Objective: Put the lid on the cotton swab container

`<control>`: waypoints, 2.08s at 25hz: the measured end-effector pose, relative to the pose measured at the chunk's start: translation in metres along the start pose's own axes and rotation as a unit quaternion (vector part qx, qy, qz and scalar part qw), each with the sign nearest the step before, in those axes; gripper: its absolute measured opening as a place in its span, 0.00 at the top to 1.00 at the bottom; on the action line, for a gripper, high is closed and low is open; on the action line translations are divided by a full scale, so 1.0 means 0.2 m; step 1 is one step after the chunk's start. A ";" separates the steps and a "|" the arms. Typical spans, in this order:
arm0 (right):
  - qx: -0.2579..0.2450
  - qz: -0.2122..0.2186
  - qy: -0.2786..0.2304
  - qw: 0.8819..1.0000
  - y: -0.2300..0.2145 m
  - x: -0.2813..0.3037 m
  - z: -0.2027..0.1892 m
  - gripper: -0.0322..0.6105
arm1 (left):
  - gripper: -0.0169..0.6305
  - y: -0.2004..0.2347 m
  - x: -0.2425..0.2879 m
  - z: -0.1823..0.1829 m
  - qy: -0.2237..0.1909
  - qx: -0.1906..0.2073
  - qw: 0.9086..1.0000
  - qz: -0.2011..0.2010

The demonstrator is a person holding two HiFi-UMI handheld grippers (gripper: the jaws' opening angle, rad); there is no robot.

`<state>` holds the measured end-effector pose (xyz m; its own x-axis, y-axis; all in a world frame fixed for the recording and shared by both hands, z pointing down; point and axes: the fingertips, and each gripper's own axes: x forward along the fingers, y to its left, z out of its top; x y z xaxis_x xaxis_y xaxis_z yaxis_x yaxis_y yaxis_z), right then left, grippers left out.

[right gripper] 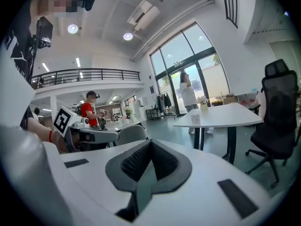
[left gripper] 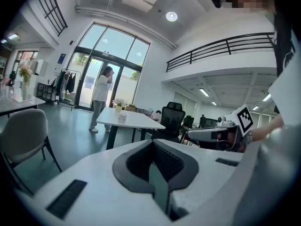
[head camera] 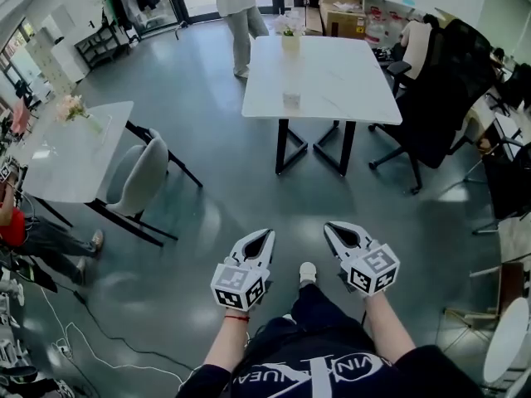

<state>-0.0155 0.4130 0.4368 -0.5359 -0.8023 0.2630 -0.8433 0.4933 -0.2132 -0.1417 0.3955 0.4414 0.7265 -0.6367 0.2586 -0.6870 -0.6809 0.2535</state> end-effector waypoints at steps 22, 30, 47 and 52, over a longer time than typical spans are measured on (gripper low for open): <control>0.007 0.043 0.018 0.999 -0.68 0.67 0.31 0.95 | 0.97 0.43 0.86 0.34 -0.001 -0.016 1.000 0.012; 0.013 0.063 0.026 0.998 -0.80 0.77 0.30 0.95 | 0.97 0.46 1.01 0.33 0.003 -0.023 1.000 0.021; 0.045 0.023 0.031 0.998 -1.19 1.07 0.41 0.95 | 0.97 0.70 1.50 0.46 0.029 -0.015 0.999 -0.034; 0.047 0.012 0.033 0.998 -1.30 1.25 0.50 0.95 | 0.97 0.85 1.69 0.58 0.030 -0.012 0.998 -0.052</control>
<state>0.0748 0.0507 0.4644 -0.5593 -0.7654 0.3183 -0.8248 0.4754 -0.3062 -0.0116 0.0218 0.4637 0.7924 -0.5391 0.2856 -0.6084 -0.7331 0.3041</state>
